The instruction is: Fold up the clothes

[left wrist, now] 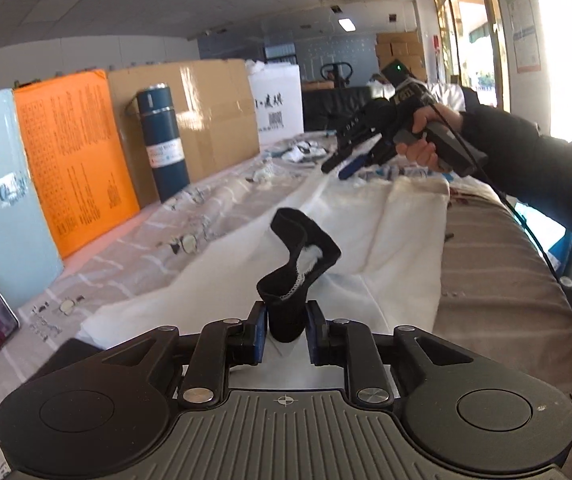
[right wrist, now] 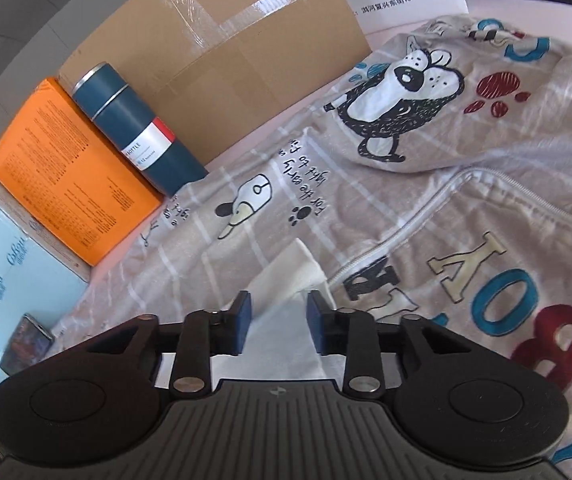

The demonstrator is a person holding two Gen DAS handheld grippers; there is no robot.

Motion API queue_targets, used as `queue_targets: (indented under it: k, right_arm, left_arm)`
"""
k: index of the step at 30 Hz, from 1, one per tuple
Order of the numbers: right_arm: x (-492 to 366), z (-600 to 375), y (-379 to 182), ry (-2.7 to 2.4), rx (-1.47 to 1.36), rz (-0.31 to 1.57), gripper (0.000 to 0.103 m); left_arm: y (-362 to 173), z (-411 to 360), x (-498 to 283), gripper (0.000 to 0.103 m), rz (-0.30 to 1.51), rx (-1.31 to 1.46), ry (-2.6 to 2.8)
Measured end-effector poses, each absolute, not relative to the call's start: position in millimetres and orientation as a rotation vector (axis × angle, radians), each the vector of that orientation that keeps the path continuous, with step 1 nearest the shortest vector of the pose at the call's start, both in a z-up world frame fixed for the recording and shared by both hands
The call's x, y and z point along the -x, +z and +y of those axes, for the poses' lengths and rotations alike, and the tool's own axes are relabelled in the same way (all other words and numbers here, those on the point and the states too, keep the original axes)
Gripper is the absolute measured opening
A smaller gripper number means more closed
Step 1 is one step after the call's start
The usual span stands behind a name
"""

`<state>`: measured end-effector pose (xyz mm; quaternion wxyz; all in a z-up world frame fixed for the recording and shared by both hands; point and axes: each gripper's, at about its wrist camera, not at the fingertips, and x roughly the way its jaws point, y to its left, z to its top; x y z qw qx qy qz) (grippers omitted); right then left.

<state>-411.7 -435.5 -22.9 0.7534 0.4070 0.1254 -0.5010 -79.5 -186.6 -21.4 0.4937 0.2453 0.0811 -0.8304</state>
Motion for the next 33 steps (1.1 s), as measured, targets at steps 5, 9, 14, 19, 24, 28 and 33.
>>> queue_targets:
  k: [5, 9, 14, 19, 24, 28, 33]
  right_arm:
    - [411.4, -416.7, -10.6, -1.19, -0.712, 0.264, 0.05]
    - [395.1, -404.4, 2.9, -1.129, -0.584, 0.238, 0.058]
    - [376.0, -415.2, -4.6, -0.939, -0.668, 0.231, 0.059]
    - [367.4, -429.2, -23.6, -0.95, -0.718, 0.297, 0.06]
    - [377.1, -436.1, -34.8, -0.946, -0.742, 0.285, 0.06]
    - [391.1, -433.8, -22.9, -0.918, -0.697, 0.241, 0.065]
    - [415.3, -445.8, -8.4, -0.912, -0.659, 0.21, 0.07]
  left_arm:
    - [-0.3, -177.3, 68.2, 0.081, 0.257, -0.383, -2.101]
    - [-0.3, -207.8, 57.8, 0.08, 0.29, -0.334, -1.858]
    - [-23.9, -250.6, 42.1, 0.08, 0.47, -0.432, -1.66]
    - [-38.7, -256.5, 36.0, 0.081, 0.535, -0.517, -1.527]
    - [-36.5, -250.6, 40.9, 0.082, 0.476, -0.553, -1.483]
    - [-21.0, -240.4, 56.0, 0.082, 0.327, -0.562, -1.412]
    - [4.3, -224.1, 100.0, 0.082, 0.132, -0.533, -1.452]
